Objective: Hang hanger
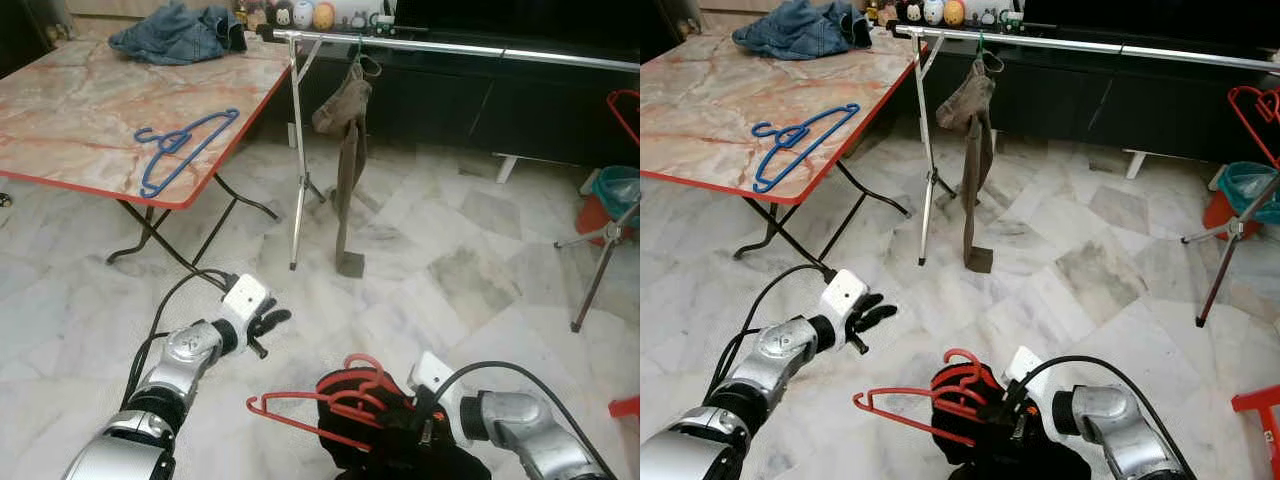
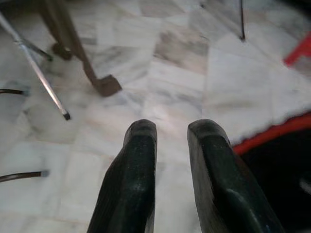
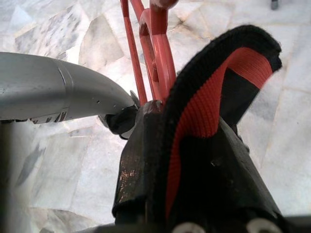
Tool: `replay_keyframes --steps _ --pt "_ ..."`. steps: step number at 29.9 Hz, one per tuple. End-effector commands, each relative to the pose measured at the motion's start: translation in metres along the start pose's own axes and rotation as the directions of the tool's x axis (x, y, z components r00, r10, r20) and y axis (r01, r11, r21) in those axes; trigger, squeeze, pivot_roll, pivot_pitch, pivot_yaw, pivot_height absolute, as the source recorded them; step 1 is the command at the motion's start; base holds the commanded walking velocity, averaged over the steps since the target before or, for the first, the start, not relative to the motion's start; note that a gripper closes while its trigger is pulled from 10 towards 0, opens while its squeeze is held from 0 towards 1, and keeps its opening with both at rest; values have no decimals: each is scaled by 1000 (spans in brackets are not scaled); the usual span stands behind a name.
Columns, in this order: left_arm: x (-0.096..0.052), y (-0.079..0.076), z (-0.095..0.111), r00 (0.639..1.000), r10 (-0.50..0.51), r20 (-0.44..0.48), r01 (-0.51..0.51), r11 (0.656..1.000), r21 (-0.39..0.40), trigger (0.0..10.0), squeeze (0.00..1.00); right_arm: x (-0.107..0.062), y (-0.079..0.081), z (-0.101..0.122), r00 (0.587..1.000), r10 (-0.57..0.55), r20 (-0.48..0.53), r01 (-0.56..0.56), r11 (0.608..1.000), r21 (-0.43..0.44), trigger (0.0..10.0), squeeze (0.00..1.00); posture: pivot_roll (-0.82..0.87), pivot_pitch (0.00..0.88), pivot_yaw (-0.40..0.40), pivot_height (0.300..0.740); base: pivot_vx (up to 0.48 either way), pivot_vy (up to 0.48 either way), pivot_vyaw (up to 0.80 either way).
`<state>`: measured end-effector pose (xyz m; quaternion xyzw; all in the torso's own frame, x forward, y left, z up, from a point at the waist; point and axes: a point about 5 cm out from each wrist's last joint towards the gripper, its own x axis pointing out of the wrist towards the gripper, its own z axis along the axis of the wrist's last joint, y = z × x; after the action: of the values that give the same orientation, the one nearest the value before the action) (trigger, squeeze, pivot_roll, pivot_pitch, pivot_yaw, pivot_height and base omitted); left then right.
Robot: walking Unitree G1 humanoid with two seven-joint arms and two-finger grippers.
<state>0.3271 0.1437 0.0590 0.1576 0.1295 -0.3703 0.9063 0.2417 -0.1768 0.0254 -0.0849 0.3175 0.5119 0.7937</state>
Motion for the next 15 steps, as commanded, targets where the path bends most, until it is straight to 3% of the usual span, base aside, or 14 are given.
replay_keyframes --steps 1,4,12,15 --pt "-4 -6 -15 994 -33 -106 43 994 96 10000 0 0 -5 5 1000 -15 -9 15 999 -40 10000 0 -13 34 13 740 0 0 0" --pt "-5 -12 -18 992 -70 -108 85 986 143 10000 0 -2 -10 8 999 -38 -13 37 996 -77 10000 0 -17 31 11 740 0 0 0" --pt "-6 -13 -12 990 -117 -73 128 978 163 10000 0 -6 -16 10 997 -67 -30 63 990 -126 10000 0 -14 20 9 740 0 0 0" --pt "-4 -16 -7 983 -174 -50 180 972 154 10000 0 -5 -24 16 992 -123 11 123 983 -133 10000 0 -15 23 9 740 0 0 0"
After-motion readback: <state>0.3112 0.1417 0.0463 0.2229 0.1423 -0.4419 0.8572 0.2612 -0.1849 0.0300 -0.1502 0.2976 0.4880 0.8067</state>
